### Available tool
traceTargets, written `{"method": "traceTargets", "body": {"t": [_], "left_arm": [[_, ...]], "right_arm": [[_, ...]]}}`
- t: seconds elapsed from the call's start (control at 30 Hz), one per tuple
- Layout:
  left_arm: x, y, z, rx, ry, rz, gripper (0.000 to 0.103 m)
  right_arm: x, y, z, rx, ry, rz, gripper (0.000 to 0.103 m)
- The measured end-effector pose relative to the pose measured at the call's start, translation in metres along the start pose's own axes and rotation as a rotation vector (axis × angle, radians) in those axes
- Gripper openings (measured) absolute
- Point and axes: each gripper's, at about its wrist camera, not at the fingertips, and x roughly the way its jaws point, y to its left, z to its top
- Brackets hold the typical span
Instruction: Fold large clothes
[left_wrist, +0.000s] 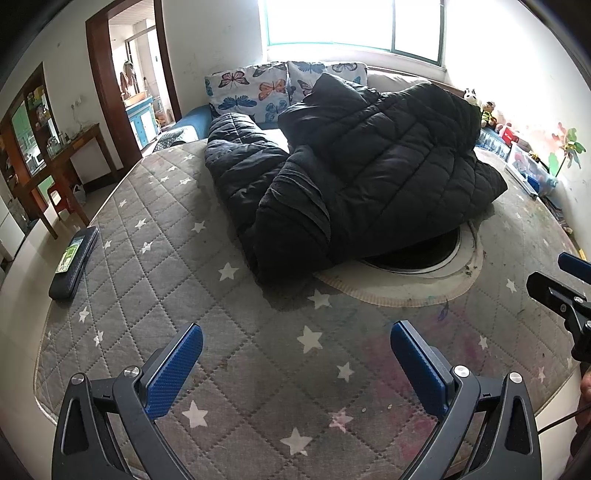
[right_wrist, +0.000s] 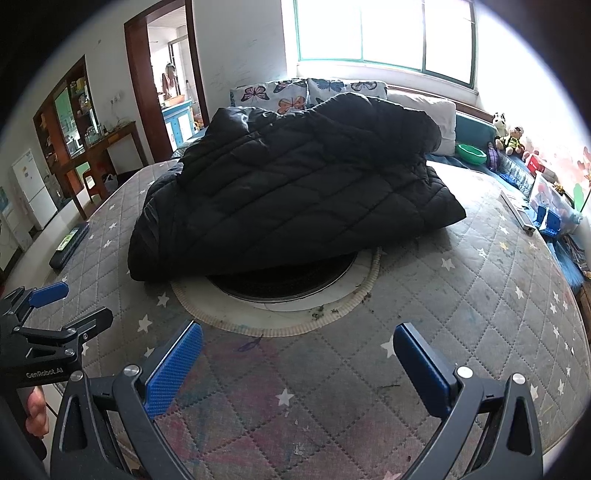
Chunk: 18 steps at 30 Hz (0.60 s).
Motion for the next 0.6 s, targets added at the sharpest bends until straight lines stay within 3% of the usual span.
{"method": "traceTargets", "body": {"t": [0.6], "left_arm": [[0.002,0.004,0.005,0.003,0.0,0.013,0.103]], "right_arm": [[0.0026,0.0017,0.0046,-0.01,0.001,0.005,0.103]]}}
